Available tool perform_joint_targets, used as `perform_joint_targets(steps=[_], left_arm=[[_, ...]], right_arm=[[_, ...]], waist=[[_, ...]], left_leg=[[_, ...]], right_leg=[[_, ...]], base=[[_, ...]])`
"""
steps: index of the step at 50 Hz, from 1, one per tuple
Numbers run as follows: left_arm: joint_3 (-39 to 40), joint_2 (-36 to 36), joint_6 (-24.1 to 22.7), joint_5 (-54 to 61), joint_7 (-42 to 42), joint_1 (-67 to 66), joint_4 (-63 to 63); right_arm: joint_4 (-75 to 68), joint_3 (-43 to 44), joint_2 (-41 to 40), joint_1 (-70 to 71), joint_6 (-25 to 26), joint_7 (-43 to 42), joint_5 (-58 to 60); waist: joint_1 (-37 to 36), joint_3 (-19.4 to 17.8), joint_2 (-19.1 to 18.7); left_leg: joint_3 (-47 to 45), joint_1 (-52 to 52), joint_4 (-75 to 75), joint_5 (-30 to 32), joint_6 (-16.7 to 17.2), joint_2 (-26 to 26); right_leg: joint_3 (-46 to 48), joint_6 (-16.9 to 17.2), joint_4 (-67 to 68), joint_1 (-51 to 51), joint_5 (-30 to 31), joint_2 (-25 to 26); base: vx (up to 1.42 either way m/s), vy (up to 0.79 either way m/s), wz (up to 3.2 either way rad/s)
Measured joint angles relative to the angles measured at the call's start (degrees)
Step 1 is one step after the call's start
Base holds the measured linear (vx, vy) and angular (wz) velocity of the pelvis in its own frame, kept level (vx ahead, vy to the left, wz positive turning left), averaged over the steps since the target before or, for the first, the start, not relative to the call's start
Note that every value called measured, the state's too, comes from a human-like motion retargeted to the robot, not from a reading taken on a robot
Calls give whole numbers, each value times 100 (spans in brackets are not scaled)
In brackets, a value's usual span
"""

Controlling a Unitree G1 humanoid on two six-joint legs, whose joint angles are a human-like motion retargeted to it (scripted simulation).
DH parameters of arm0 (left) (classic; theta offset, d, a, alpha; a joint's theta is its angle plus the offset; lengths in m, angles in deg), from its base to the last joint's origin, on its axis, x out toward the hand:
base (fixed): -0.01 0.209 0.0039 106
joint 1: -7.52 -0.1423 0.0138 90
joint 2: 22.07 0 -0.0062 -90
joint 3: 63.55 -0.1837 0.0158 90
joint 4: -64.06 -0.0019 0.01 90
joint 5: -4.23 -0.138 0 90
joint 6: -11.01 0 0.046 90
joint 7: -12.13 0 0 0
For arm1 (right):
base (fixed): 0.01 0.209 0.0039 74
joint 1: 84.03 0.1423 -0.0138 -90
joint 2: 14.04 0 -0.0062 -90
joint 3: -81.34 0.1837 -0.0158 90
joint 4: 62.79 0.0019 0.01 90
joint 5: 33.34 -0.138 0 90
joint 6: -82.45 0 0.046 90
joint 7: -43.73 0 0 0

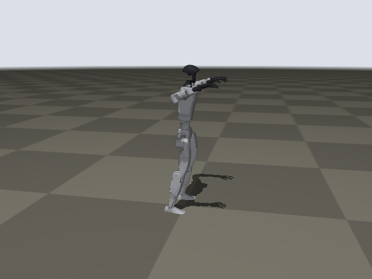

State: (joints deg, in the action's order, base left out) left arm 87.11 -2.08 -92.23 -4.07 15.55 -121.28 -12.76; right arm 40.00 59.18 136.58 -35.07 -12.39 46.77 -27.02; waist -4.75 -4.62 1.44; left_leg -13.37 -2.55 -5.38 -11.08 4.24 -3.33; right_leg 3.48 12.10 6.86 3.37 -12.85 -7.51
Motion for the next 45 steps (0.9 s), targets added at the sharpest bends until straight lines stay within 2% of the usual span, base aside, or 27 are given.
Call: perform_joint_targets(steps=[15,22,31,37,40,45], left_arm=[[-126,-20,3,23,-1,109,9],[-319,-191,-30,91,182,262,31],[-951,-456,-333,-13,1065,717,19],[-1426,-587,-238,-53,1560,1042,175],[-1688,-856,-289,75,1780,1323,284],[-2520,-1193,-304,495,2228,2084,746]], right_arm=[[28,-106,2,99,-3,-7,-18],[64,-293,-98,196,-87,-266,-137],[95,-993,-108,607,-539,-1448,118],[318,-1671,-112,1094,-625,-2247,11],[532,-1987,-150,1585,-699,-2646,-220],[1162,-3293,-187,3267,-943,-3218,-1295]], waist=[[-12,0,-10],[-1,-40,63],[-34,-95,178],[-178,-67,356],[-321,-132,448],[-377,-307,625]], left_leg=[[19,-13,23,-10,-5,7],[95,98,-181,-179,-39,11],[165,230,-340,-261,-9,26],[124,173,-258,-293,-15,61],[98,208,-236,-321,-4,84],[123,411,-395,-470,-7,134]], right_leg=[[18,0,5,9,-24,-4],[10,-42,383,-155,-302,-22],[109,1,325,-136,-350,-61],[101,-10,176,-61,-329,-91],[96,12,133,-98,-334,-118],[98,21,475,-396,-424,-206]], base=[[0,0,0],[0,0,0],[5,0,3],[10,1,-4],[12,3,-6],[14,6,8]])
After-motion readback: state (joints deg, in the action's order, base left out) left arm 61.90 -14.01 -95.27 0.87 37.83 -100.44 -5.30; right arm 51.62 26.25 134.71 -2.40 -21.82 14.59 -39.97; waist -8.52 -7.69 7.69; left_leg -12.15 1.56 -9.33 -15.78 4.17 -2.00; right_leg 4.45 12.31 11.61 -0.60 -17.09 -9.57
